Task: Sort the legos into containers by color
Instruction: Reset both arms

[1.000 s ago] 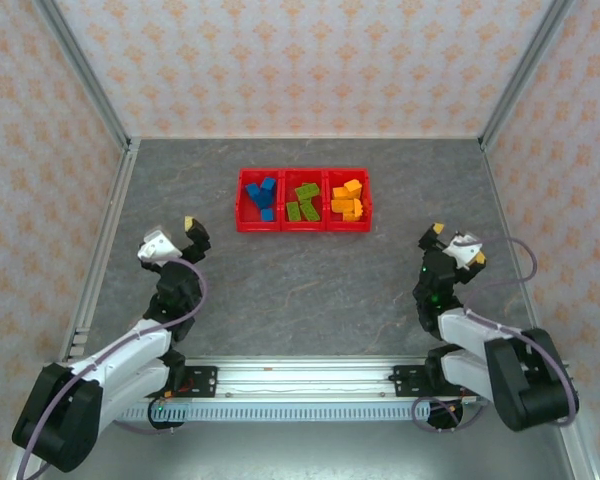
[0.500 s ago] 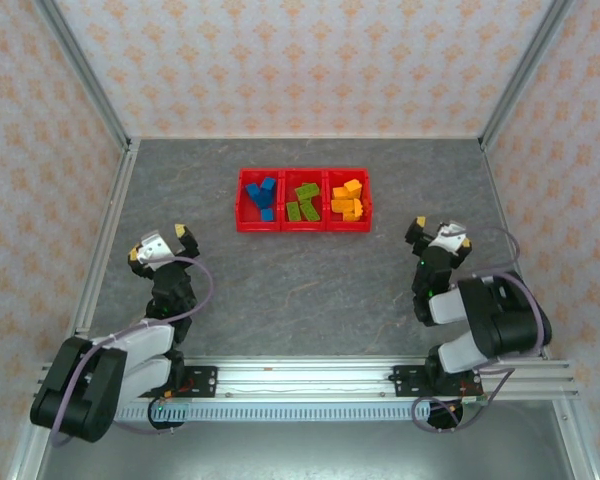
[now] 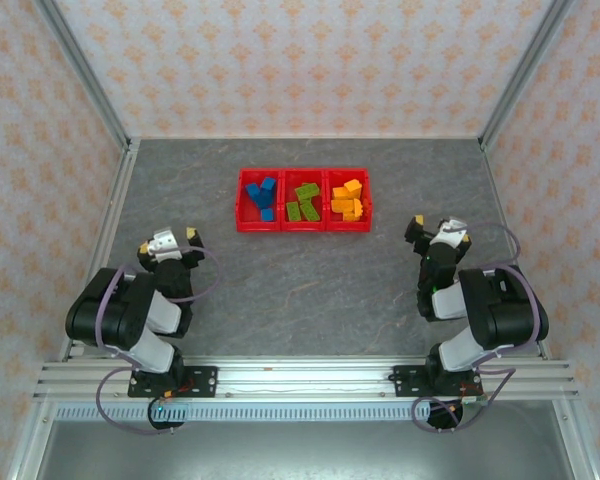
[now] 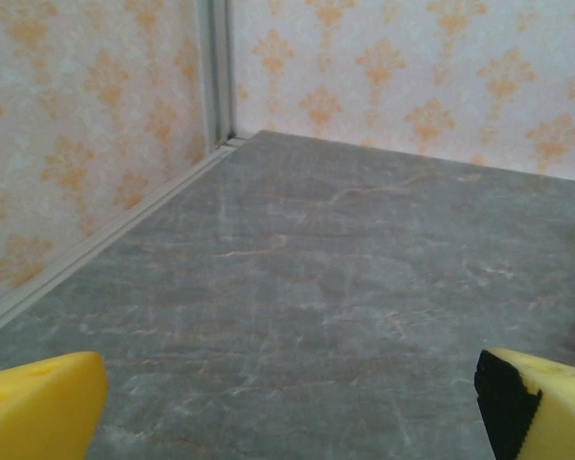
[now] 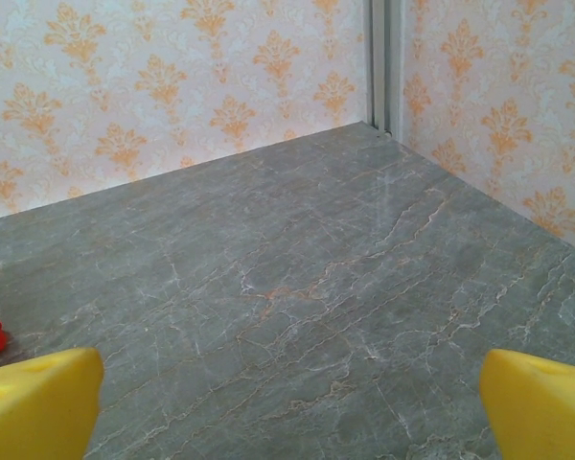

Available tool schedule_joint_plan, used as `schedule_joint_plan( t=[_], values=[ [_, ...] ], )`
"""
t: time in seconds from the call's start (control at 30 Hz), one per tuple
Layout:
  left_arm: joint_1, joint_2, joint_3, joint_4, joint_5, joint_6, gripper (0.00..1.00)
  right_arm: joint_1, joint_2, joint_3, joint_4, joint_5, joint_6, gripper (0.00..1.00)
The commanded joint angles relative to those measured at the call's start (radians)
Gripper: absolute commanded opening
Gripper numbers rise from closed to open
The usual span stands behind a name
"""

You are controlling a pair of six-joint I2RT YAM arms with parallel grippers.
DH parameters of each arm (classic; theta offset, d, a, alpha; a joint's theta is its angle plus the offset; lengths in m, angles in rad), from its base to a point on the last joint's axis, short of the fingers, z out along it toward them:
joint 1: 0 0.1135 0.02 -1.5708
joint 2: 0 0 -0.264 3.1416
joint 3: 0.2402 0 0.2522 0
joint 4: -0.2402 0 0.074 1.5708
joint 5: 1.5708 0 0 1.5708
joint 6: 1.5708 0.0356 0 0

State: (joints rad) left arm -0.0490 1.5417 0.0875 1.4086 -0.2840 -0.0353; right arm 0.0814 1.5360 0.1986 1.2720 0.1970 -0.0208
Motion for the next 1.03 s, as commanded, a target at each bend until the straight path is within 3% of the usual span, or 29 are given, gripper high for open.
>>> schedule_joint_plan(
  t=[0.0,0.07,0.17,1.0],
  values=[
    [0.024,0.010,0.119,-0.038,0.108,0.013,1.00,-0.006,-0.015,0.014,0.002,-0.005,0.009,1.00],
    [0.032,-0.017,0.128,-0.107,0.112,-0.007,1.00,-0.007,-0.015,0.013,0.000,-0.006,0.009,1.00],
    [0.030,0.002,0.112,-0.041,0.101,0.003,1.00,-0.007,-0.014,0.015,0.001,-0.006,0.009,1.00],
    [0.024,-0.003,0.116,-0.060,0.098,0.005,1.00,-0.006,-0.012,0.019,-0.006,-0.018,0.003,1.00]
  ],
)
